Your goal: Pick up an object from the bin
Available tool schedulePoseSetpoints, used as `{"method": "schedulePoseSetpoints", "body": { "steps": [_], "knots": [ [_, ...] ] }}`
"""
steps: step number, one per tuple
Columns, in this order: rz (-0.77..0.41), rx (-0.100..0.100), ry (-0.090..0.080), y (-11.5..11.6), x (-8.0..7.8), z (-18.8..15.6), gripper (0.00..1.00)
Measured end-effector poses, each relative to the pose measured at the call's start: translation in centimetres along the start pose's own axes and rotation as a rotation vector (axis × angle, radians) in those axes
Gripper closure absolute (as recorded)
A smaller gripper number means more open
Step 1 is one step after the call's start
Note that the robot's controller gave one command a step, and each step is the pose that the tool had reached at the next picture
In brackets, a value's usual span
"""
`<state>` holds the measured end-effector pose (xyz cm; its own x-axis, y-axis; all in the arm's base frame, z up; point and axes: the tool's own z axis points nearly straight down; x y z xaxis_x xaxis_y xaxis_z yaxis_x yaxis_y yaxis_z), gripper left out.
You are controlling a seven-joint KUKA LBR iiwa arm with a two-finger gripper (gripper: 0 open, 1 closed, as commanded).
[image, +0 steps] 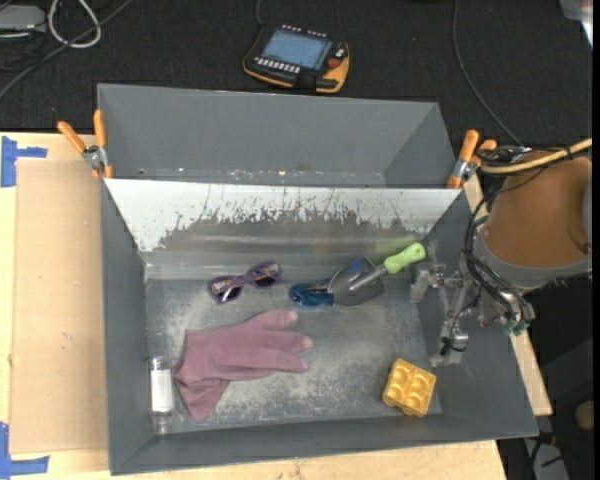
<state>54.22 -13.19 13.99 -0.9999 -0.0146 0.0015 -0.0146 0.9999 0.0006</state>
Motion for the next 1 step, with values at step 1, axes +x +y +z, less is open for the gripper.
{"method": "schedulePoseSetpoints", "body": {
  "steps": [1],
  "knots": [
    [0.0,0.0,0.0,0.0,0.0,0.0,0.0]
  ]
}}
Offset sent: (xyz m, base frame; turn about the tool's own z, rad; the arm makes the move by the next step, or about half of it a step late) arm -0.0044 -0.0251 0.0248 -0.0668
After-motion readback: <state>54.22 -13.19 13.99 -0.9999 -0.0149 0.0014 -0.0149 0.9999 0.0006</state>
